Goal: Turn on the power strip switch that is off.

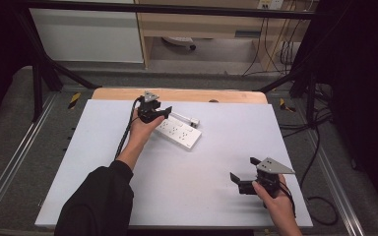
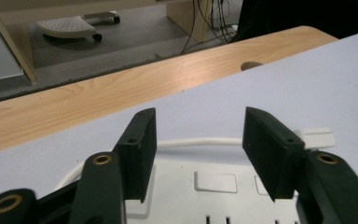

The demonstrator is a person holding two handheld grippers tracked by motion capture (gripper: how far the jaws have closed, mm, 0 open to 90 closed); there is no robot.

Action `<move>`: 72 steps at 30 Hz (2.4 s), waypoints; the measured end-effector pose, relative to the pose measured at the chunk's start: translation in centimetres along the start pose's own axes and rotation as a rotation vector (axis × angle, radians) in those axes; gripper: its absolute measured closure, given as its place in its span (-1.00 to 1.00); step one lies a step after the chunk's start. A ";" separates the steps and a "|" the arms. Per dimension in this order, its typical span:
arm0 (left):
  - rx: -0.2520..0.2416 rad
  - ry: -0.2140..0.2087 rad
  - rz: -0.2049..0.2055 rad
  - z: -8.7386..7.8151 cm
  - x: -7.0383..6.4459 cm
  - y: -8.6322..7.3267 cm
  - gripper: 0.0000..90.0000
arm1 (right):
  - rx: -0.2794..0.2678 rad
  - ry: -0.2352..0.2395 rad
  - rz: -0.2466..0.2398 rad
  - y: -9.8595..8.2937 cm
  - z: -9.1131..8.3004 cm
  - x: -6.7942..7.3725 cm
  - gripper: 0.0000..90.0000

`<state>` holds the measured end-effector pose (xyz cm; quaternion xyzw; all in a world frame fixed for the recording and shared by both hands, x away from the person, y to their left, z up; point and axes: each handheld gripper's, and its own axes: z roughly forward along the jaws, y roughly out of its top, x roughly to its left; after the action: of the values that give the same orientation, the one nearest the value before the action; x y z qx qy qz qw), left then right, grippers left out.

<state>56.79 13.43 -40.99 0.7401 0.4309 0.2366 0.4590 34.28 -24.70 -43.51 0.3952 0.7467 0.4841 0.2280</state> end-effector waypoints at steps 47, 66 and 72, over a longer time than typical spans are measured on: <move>0.071 -0.050 0.047 1.5 -0.5 -1.3 1.00 | -0.014 0.014 0.020 0.1 -0.1 -0.2 -0.92; 0.103 -0.037 0.057 1.8 -0.3 -1.7 1.00 | -0.014 0.019 0.022 0.1 -0.1 -0.1 -0.92; 0.105 -0.036 0.059 1.9 -0.2 -1.7 1.00 | -0.012 0.019 0.020 0.0 -0.1 -0.2 -0.92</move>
<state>57.34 12.73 -43.40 0.7796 0.4124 0.2137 0.4200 34.32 -24.86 -43.44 0.3964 0.7420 0.4946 0.2184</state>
